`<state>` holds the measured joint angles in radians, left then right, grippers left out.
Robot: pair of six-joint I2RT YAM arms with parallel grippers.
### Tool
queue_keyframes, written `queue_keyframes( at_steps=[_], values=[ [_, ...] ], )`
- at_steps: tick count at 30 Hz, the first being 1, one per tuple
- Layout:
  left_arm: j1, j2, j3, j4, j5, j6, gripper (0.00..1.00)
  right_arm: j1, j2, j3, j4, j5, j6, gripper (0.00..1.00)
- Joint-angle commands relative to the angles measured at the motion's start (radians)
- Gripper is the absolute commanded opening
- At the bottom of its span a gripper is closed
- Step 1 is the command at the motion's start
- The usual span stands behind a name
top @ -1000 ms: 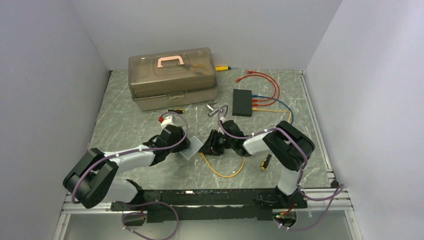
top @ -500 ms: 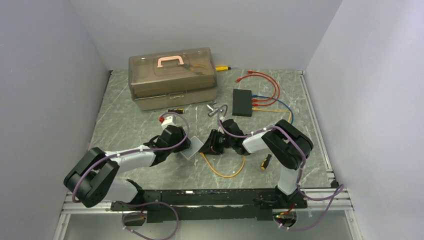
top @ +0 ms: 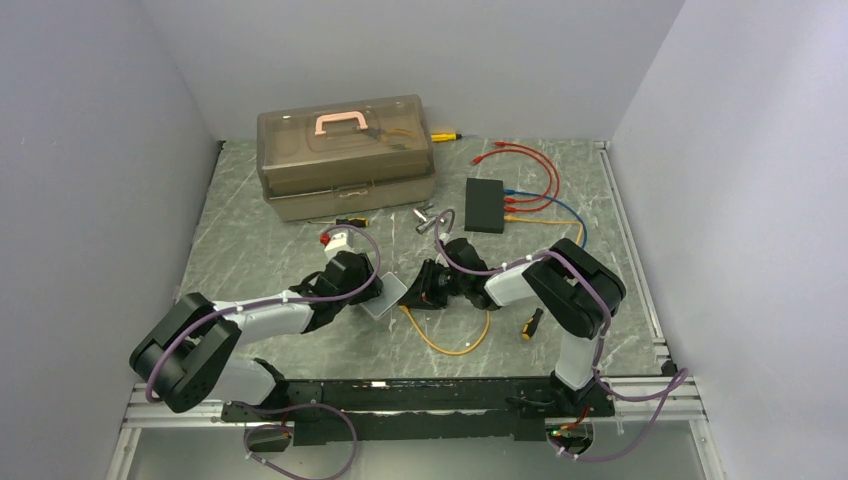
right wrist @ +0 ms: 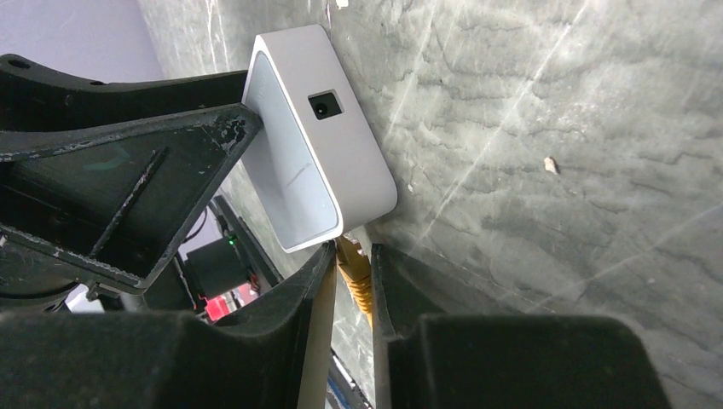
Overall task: Pull the plug from the switch port
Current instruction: Pull the connector from the switch port.
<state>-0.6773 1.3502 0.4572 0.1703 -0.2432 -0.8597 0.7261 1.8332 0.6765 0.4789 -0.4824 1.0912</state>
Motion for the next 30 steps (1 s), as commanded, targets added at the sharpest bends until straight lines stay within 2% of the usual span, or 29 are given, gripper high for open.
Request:
queue_keyframes(
  at_steps=[1, 10, 17, 22, 27, 30],
  values=[
    [-0.033, 0.033, -0.016, -0.064, 0.05, -0.026, 0.54, 0.002, 0.042, 0.032, -0.002, 0.023, -0.021, 0.01],
    [-0.039, -0.005, -0.017, -0.073, 0.044, -0.024, 0.54, 0.001, 0.041, 0.032, 0.012, 0.007, -0.04, 0.0],
    [-0.038, -0.161, -0.003, -0.135, 0.017, 0.003, 0.59, -0.005, 0.029, 0.019, 0.021, 0.002, -0.061, 0.0],
    [-0.038, -0.238, 0.024, -0.212, 0.016, 0.051, 0.67, -0.011, 0.025, 0.02, 0.014, -0.001, -0.079, 0.0],
    [-0.049, -0.239, 0.067, -0.315, 0.012, 0.099, 0.75, -0.011, 0.027, 0.029, 0.006, -0.008, -0.093, 0.0],
    [-0.087, -0.235, 0.081, -0.365, -0.041, 0.123, 0.84, -0.011, 0.028, 0.035, -0.003, -0.009, -0.104, 0.0]
  ],
)
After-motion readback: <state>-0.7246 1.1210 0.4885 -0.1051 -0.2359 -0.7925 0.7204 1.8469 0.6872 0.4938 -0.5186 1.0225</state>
